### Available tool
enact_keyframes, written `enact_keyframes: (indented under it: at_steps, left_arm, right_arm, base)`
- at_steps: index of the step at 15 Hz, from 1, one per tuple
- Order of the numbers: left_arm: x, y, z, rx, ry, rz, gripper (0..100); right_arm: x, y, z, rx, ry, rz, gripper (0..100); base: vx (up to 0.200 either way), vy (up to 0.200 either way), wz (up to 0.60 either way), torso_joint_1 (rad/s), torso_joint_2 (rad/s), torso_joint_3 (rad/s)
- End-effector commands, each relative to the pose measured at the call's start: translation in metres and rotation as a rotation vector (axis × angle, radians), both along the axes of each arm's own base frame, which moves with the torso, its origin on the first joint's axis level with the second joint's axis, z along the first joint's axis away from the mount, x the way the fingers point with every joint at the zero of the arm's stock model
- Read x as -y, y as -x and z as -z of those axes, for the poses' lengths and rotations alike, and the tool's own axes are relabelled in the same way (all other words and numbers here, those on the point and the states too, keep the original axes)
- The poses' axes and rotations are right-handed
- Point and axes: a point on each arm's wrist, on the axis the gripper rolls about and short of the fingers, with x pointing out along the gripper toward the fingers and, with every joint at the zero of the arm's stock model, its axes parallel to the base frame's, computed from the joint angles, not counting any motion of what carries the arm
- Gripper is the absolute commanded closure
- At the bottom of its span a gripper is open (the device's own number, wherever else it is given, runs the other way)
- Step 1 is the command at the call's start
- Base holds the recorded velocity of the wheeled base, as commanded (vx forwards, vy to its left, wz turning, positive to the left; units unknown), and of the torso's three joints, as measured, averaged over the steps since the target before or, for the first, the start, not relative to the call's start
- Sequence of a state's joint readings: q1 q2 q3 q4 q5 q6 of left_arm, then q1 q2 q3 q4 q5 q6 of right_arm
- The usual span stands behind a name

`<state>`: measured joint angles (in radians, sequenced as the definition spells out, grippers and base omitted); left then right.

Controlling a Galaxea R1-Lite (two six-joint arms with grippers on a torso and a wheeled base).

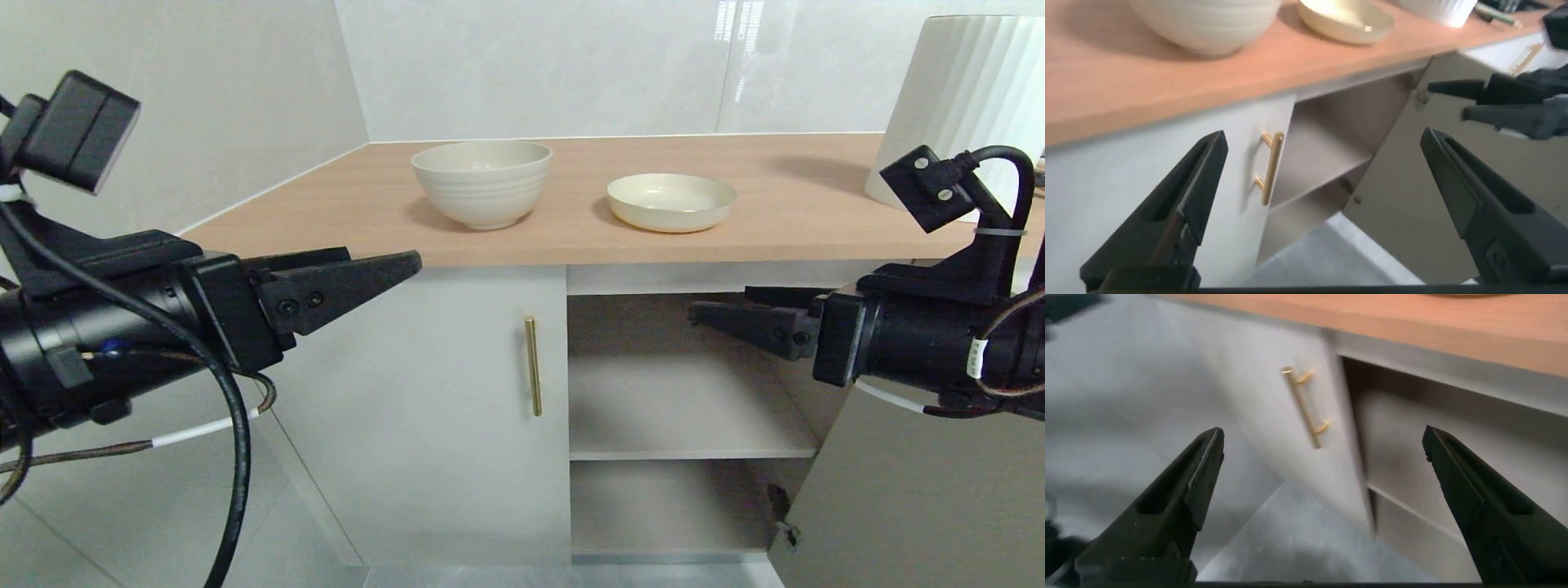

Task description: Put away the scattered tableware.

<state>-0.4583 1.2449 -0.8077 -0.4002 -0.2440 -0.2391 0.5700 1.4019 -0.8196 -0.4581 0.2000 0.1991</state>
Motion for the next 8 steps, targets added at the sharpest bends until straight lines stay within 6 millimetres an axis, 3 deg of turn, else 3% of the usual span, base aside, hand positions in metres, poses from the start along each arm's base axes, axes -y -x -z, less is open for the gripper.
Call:
enact_keyframes:
  at_steps: [1,8]
  left_arm:
    - [-0.0013,0.0029,-0.0029,0.011,0.007,0.0,0]
    - [0.0017,-0.0031,0.0031,-0.02,-0.006,0.003,0]
  right_arm:
    - [-0.0005,-0.0008,0.0,0.001,0.002,0.006,0]
    - [0.0003,-0.0008,0.0006,0.009,0.015,0.035,0]
  base:
    - [0.0,0.0,0.0,0.0,0.0,0.0]
    - [0.0,0.0,0.0,0.0,-0.01,-0.006]
